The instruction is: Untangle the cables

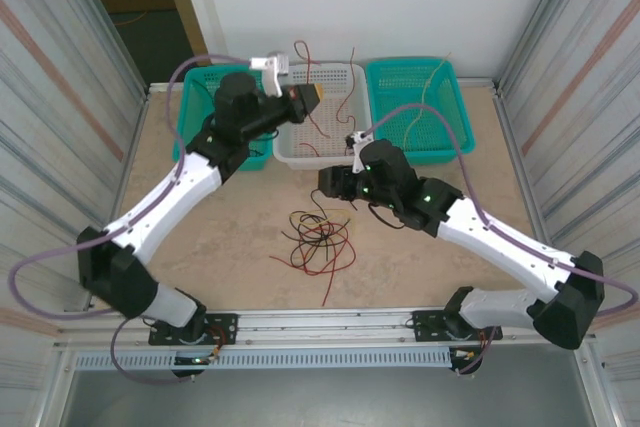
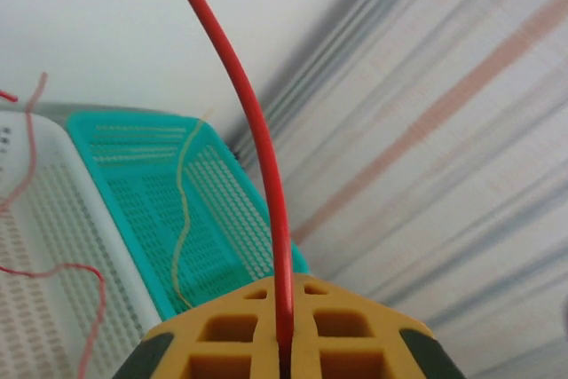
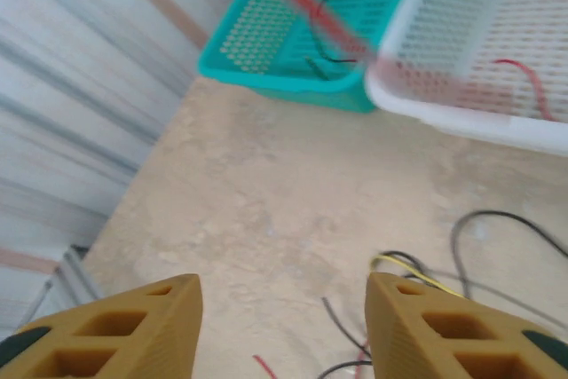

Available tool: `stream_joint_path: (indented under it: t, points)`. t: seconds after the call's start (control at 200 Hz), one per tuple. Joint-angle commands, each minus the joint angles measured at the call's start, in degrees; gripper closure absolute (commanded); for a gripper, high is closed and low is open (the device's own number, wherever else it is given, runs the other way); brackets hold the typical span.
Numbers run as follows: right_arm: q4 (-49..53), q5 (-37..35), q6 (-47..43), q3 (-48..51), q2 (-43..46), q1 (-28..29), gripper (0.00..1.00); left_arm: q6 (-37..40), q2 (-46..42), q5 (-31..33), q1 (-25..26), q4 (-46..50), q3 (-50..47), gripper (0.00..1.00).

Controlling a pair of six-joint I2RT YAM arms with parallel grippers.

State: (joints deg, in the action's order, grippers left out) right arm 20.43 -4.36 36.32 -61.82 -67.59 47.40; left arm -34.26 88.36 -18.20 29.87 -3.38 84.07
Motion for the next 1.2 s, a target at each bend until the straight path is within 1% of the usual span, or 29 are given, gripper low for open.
stream_joint_path:
  t: [0.0,0.145,0.165,0.24,0.276,0.311,0.341,0.436,0.511,0.581,0.626,0.646,0.706,0.812,0.917,0.982,1.092,1.192]
  points:
    - [9.0,-7.1,3.9,3.0,6.0,-4.0,0.47,7.7,6.8,2.6,-1.6,7.5,7.7,1.0]
    - [11.0,-6.5,5.4,7.2,13.5,-8.1,0.47,13.6,16.8,5.8,-1.7,14.5,18.6,0.99]
    - [11.4,-6.5,5.4,7.4,14.2,-8.5,0.47,14.3,18.1,5.9,-1.7,15.2,19.6,0.95]
    - [12.8,-6.5,5.0,7.5,15.9,-10.1,0.47,15.6,22.4,7.5,-1.7,18.8,23.2,0.61]
    - [13.2,-6.1,4.8,7.3,16.3,-10.7,0.47,15.7,23.7,8.3,-1.7,19.8,23.8,0.51]
    - [13.4,-5.5,4.3,7.0,16.5,-11.3,0.47,15.9,24.4,8.5,-1.7,20.2,23.6,0.45]
    - [13.5,-5.1,4.1,6.8,16.5,-11.7,0.47,15.9,24.5,8.4,-1.7,20.1,23.0,0.42]
    - [13.7,-3.7,2.8,5.9,15.3,-12.2,0.48,15.2,22.8,8.4,-1.7,18.4,19.4,0.36]
    - [13.6,-2.8,2.0,5.0,13.5,-12.2,0.48,15.1,20.2,9.2,-1.7,18.2,17.4,0.35]
    - [13.0,-1.3,1.6,4.3,11.6,-12.2,0.49,15.4,17.2,9.8,-1.7,19.5,15.7,0.36]
    - [12.2,-0.2,1.4,4.0,11.3,-12.2,0.49,15.4,14.4,10.0,-1.7,20.3,14.1,0.38]
    - [11.8,0.3,1.3,3.8,9.5,-12.2,0.49,15.3,13.1,10.0,-1.7,20.6,13.1,0.38]
    - [10.5,1.6,1.1,3.5,7.8,-12.2,0.49,14.8,8.1,10.4,-1.3,21.0,8.7,0.39]
    - [8.3,3.4,0.4,2.4,4.2,-12.1,0.49,13.9,-2.5,11.7,-0.4,22.4,-1.1,0.4]
    - [6.7,5.5,-0.3,0.0,-0.4,-12.1,0.49,11.3,-15.4,13.4,0.7,24.6,-12.3,0.4]
    - [5.8,6.9,-0.8,-1.9,-3.4,-11.8,0.48,9.2,-23.5,13.0,1.2,27.0,-18.4,0.39]
    - [5.3,7.8,-2.0,-5.6,-8.1,-10.6,0.49,5.9,-35.5,12.4,1.7,33.3,-25.7,0.4]
    - [5.4,7.8,-2.7,-8.3,-11.3,-9.3,0.48,2.0,-44.2,12.3,1.9,38.8,-30.9,0.42]
